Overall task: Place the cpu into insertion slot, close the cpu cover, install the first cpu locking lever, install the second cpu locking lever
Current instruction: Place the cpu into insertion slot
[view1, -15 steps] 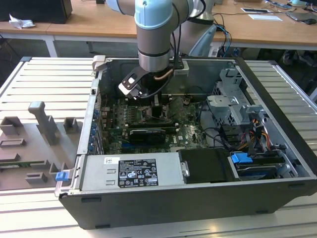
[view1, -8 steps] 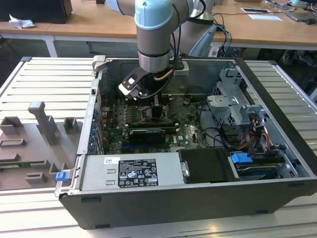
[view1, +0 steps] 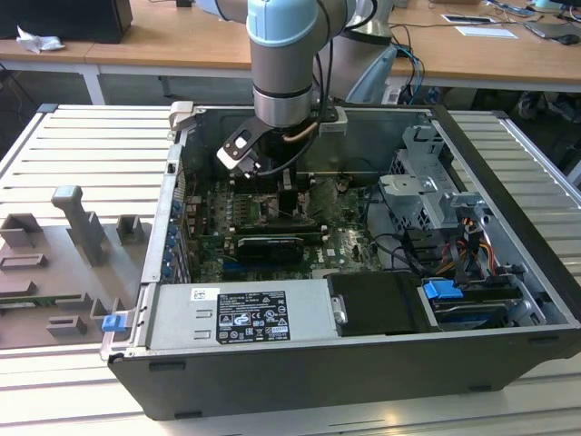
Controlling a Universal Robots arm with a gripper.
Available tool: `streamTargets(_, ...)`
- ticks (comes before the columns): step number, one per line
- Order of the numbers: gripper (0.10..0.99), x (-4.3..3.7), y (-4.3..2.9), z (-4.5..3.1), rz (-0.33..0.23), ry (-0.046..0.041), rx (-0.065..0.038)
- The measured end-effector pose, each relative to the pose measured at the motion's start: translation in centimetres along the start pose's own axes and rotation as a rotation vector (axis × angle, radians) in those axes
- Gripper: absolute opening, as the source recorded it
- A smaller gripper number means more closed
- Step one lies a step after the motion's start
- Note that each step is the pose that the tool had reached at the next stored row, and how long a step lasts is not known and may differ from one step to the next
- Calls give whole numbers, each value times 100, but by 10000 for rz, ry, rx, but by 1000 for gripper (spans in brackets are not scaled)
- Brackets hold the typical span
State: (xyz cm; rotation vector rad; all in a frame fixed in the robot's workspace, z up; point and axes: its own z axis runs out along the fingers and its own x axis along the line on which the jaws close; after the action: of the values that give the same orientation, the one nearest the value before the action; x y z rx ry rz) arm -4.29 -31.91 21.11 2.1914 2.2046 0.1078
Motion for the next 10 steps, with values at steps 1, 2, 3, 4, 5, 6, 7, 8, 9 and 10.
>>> streamTargets(1, 537, 0, 4, -15, -2, -1, 18)
streamTargets(2, 412, 1, 11, -29, 1, -3, 53)
streamTargets(3, 353, 2, 24, -41, 3, -2, 111)
streamTargets(4, 294, 1, 39, -47, 5, -3, 181)
streamTargets(5, 173, 1, 44, -49, 5, -4, 206)
streamTargets(6, 110, 1, 48, -50, 6, -3, 221)
streamTargets(7, 106, 1, 49, -52, 6, -4, 235)
streamTargets(8, 106, 1, 49, -55, 7, -2, 236)
streamTargets(9, 106, 1, 50, -64, 6, -5, 237)
streamTargets(10, 106, 1, 51, -74, 6, -3, 237)
